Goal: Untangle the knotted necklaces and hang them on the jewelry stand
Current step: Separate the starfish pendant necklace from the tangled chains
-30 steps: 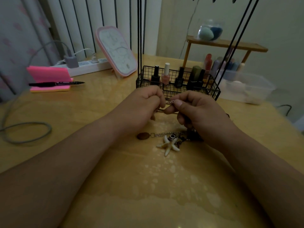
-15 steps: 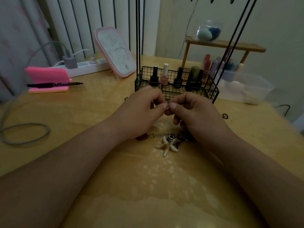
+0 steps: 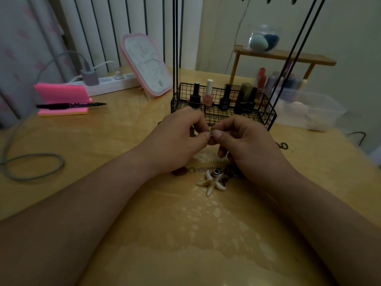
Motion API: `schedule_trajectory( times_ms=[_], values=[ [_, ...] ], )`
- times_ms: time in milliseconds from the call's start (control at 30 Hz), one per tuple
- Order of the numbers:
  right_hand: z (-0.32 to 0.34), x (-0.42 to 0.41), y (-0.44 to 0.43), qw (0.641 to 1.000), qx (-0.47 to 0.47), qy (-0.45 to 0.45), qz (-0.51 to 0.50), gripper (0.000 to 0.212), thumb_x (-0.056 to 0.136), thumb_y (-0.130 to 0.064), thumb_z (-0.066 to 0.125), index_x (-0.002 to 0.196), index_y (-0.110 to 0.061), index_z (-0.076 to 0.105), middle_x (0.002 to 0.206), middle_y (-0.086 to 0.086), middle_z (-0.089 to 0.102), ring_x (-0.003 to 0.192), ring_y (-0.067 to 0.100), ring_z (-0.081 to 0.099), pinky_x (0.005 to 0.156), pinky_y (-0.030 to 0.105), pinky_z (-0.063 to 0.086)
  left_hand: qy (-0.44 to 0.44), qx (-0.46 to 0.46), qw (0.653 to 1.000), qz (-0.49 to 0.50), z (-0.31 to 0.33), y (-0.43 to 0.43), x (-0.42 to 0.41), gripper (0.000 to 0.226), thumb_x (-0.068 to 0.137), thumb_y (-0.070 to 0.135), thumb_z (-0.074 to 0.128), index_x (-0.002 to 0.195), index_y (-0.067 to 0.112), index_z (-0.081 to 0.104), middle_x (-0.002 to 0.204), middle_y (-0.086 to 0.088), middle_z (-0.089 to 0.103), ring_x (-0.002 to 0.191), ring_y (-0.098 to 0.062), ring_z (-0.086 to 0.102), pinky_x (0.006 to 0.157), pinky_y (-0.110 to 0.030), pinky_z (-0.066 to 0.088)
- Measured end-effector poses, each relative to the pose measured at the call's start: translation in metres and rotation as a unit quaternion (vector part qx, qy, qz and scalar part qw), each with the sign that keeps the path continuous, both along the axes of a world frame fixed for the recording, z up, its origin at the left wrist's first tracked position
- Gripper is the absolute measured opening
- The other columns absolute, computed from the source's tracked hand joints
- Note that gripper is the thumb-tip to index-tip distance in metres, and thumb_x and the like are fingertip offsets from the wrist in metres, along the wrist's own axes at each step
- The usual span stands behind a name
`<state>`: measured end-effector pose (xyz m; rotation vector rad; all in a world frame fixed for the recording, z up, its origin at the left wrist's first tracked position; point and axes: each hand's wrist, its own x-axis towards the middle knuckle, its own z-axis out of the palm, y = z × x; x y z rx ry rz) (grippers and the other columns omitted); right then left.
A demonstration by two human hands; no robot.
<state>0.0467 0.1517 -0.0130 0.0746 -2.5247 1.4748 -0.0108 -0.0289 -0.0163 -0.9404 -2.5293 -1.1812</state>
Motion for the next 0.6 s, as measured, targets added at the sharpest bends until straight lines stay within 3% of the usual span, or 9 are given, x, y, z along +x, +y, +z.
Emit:
schedule_trajectory(
  times_ms=[233,367,500,600],
  values=[
    [0.0005,0.0004,0.0009,1.000,0.024,0.000,0.011,0.005,0.102,-0.025,0.066,0.102,-0.025,0.071,0.084,-0.010,0.076,0.057,0.004,0.057,0.052,0.019,0.045,0.002,0.011,1.000,-0.006,0.0014,-0.0007,0.0009,0.010,0.085,0.036,0.063,0.085,0.026,0.062,0.094,0.010,0.058,0.083,-0.008,0.055,0.067,-0.016,0.044],
    [0.0019,-0.0002,0.0023,0.998,0.057,0.011,0.002,0.004,0.102,-0.029,0.063,0.101,-0.029,0.068,0.076,-0.013,0.073,0.059,0.005,0.057,0.054,0.029,0.049,-0.049,0.056,0.997,-0.008,0.0033,-0.0010,-0.0001,0.006,0.090,0.020,0.069,0.086,0.022,0.066,0.085,0.008,0.062,0.077,-0.006,0.057,0.067,-0.021,0.047],
    [0.0024,0.0016,0.0006,0.996,0.082,0.017,0.023,0.008,0.103,-0.028,0.062,0.109,-0.032,0.065,0.075,-0.002,0.070,0.055,0.002,0.057,0.049,0.020,0.043,-0.101,0.086,0.991,-0.024,0.0059,-0.0007,0.0011,0.007,0.092,0.016,0.070,0.085,0.019,0.068,0.077,0.005,0.062,0.068,-0.002,0.053,0.061,-0.018,0.045],
    [0.0020,0.0028,-0.0002,0.994,0.100,0.033,0.023,0.008,0.100,-0.033,0.066,0.108,-0.033,0.065,0.076,0.001,0.069,0.065,0.012,0.065,0.056,0.031,0.052,-0.106,0.093,0.990,-0.029,0.0074,-0.0009,0.0015,0.007,0.086,0.025,0.070,0.084,0.019,0.067,0.076,0.006,0.061,0.067,0.000,0.052,0.059,-0.015,0.044]
  ],
)
